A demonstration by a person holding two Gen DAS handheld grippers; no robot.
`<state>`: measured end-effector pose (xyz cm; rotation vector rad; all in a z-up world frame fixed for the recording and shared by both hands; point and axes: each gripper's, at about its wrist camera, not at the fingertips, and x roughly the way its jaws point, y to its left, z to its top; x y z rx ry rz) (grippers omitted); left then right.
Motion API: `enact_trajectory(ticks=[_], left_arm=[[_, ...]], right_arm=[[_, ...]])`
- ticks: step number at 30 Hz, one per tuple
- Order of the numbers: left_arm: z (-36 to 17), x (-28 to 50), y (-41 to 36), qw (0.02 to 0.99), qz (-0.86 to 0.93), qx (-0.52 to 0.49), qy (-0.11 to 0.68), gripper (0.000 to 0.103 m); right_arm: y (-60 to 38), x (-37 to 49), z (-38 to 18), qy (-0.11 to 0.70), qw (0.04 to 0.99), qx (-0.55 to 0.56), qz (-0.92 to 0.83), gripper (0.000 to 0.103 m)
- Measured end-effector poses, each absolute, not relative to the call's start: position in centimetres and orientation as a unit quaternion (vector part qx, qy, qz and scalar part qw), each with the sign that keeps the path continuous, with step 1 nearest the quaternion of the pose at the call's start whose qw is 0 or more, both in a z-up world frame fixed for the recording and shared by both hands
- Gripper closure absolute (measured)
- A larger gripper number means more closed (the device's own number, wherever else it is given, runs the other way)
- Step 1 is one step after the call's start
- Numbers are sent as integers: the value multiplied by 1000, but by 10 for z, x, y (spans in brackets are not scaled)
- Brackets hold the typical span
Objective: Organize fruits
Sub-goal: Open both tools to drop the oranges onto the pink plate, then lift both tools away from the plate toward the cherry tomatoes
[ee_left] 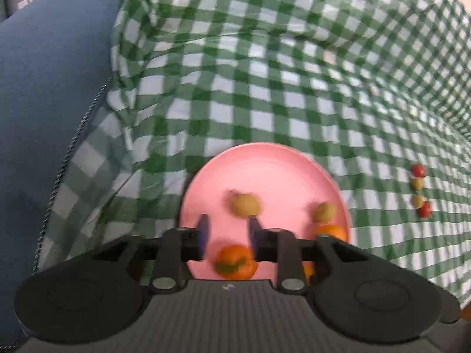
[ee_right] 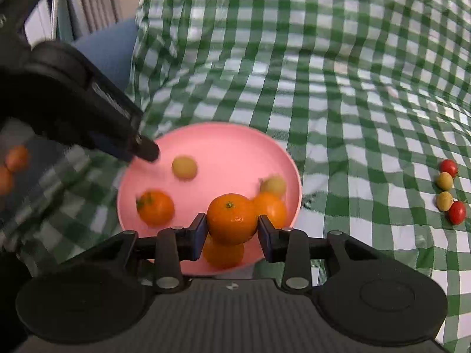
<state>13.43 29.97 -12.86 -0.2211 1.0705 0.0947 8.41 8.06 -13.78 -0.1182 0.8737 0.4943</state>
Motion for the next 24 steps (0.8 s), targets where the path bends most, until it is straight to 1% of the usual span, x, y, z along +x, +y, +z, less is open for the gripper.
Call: enact_trajectory(ticks=[1, 2, 3, 4, 7, 9, 13, 14, 15, 16, 17, 18, 24], left_arm=[[-130, 132, 301, 854, 49, -103, 508, 35], [-131, 128, 301, 856, 54, -98, 504, 26], [-131, 125, 301, 858, 62, -89, 502, 12], [-130, 122, 300, 861, 71, -80, 498, 7], [-124, 108, 299, 864, 76, -69, 492, 4], [-120, 96, 298, 864, 79, -66, 493, 4], [-113, 64, 298, 857, 88, -66, 503, 1], [-111, 55, 298, 855, 92, -66, 505, 1], [-108, 45, 298, 853, 99, -66, 508, 0], [-106, 35, 297, 850, 106, -68, 511, 0], [-105, 25, 295, 846, 111, -68, 517, 0], [-103, 16, 294, 843, 109, -70, 522, 0], [-90, -30, 278, 844, 93, -64, 524, 0]], right_arm=[[82, 85, -140, 421, 873, -59, 240, 63], [82, 86, -141, 422, 871, -56, 245, 62], [83, 87, -141, 423, 870, -52, 247, 57], [84, 88, -141, 425, 869, -53, 247, 47], [81, 84, -132, 417, 876, -49, 237, 31], [75, 77, -123, 412, 879, -43, 235, 24], [61, 51, -103, 421, 878, -35, 225, 16], [58, 44, -98, 424, 877, -34, 225, 15], [55, 38, -93, 424, 877, -31, 224, 12], [52, 31, -87, 423, 877, -28, 224, 5], [50, 25, -81, 423, 878, -26, 222, 3], [48, 19, -75, 420, 881, -24, 217, 1], [39, -18, -38, 388, 895, -25, 216, 1]])
